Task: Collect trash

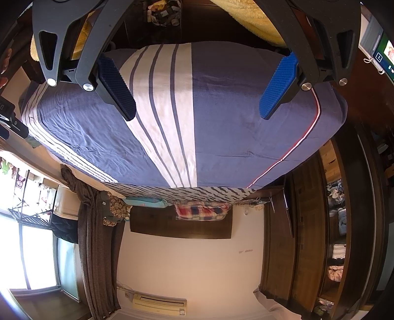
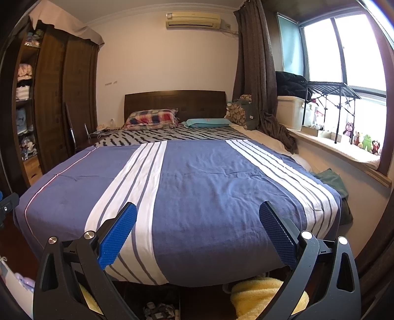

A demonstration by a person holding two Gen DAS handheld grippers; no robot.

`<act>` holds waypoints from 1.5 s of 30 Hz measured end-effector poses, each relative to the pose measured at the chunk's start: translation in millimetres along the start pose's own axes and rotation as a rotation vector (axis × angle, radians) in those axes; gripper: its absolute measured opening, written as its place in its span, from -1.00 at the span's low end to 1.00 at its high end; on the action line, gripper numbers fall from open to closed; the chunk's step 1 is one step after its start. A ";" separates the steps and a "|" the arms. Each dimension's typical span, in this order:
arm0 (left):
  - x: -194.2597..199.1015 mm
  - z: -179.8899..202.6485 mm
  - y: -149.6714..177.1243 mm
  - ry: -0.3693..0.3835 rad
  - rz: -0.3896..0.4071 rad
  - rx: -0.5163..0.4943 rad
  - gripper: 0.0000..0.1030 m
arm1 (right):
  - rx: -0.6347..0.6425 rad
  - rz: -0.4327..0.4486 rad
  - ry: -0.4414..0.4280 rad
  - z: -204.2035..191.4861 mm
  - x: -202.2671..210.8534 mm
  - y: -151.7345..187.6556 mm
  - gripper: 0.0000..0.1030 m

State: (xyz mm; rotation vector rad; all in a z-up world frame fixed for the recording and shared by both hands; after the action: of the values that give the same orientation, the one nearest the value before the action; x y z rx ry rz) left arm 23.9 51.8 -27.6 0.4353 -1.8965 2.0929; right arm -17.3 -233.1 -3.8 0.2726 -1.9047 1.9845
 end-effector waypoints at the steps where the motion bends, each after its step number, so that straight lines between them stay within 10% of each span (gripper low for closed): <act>1: -0.1 -0.1 0.0 -0.001 0.000 0.000 0.84 | -0.001 0.000 -0.001 0.4 0.0 -0.1 0.93; 45: -2.1 -1.8 5.0 -0.002 -0.001 0.000 0.85 | -0.018 -0.006 -0.006 -0.2 -0.8 0.0 0.94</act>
State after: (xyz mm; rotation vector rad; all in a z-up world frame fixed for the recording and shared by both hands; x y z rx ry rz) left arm 23.7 53.1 -33.1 0.4388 -1.8965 2.0930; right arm -16.6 -232.9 -4.1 0.2793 -1.9218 1.9642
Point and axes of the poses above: each gripper's, at about its wrist camera, not at the fingertips, and x roughly against the way its jaws point, z to its right, y to its underside, the point moved 8 cm from there along -x, roughly the way its jaws point, and after that the axes turned 4 degrees about x, right-handed, at the moved point
